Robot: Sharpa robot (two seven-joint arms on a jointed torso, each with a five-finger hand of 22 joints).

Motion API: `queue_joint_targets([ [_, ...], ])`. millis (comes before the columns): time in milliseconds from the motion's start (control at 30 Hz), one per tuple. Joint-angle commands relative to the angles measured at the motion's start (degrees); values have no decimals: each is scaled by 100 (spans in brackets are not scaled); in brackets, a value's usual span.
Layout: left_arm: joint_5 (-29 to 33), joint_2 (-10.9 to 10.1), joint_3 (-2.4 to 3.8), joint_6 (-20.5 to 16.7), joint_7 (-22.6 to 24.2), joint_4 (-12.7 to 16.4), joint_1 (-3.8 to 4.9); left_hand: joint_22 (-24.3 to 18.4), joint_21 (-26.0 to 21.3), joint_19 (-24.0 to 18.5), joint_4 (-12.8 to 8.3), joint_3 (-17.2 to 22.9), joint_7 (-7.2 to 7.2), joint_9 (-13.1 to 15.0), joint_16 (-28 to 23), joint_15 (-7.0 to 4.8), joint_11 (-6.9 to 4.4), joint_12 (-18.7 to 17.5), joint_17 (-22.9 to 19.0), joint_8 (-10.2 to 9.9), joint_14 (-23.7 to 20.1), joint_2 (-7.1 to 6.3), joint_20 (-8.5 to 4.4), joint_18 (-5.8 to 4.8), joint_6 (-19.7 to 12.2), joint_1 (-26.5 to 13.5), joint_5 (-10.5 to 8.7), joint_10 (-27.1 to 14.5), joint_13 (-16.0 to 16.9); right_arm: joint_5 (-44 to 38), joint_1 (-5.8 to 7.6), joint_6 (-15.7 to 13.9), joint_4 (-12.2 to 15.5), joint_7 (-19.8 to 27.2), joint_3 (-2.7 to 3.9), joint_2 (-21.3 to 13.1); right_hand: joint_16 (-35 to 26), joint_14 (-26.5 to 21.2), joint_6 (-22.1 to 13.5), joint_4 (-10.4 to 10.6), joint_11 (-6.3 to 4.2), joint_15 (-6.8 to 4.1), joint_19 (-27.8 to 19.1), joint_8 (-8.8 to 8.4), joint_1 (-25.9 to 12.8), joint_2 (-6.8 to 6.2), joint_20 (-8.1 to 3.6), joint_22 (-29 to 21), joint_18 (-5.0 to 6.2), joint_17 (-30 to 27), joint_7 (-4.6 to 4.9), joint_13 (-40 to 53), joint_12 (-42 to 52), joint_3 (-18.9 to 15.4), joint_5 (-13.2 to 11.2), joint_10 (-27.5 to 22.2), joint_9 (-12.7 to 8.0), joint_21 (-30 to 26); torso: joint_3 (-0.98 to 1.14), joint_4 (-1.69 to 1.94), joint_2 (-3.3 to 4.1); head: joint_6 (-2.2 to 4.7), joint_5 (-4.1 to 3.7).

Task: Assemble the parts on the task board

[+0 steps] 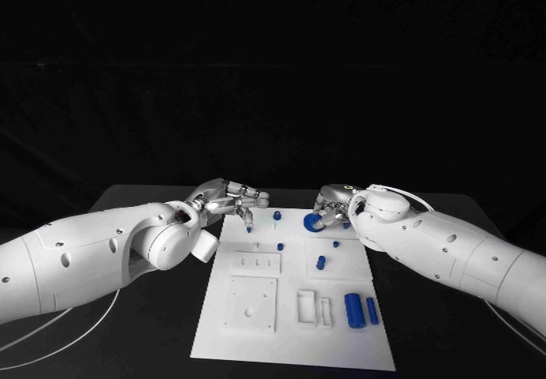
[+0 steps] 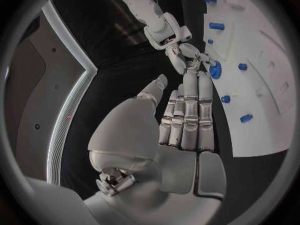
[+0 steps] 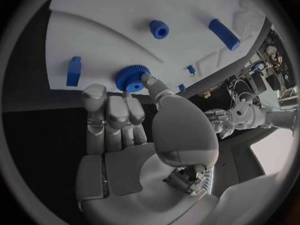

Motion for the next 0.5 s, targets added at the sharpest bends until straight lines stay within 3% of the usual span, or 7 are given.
queue_joint_targets([
  [33,-14,-7,4,46,25,19,1,-13,21,-37,0,21,17,-1,-37,16,-1,12,5,-6,-34,28,4,111,-33,-45,32,-46,8,-157,-26,-195,148,-37,-15,-47,-22,15,230,85,10,2,-38,19,-18,-39,-28,537,-22,-37,-120,-34,-79,-6,-15,0,20,-31,0,-3,-3,21,4],
  [200,-15,-16,4,39,30,15,1,-19,21,-42,-7,17,16,0,-42,16,-1,12,3,-4,-39,20,5,110,-28,-39,32,-46,8,-152,-25,-517,385,-48,-16,-112,-39,16,247,183,7,-3,-37,19,5,-99,-31,533,-23,-59,-127,-46,-106,0,21,-2,20,-57,-2,4,-1,31,-1],
  [500,-16,-28,4,30,42,20,2,-27,19,-43,36,-12,15,-1,-43,23,1,12,1,-6,-35,22,10,108,-30,-101,12,-49,8,-408,-24,-919,817,-86,-17,-148,-62,13,268,481,1,-12,-27,18,80,-209,-45,526,-37,-78,-139,-71,-148,-82,-146,-6,19,-129,-4,13,8,54,-2],
])
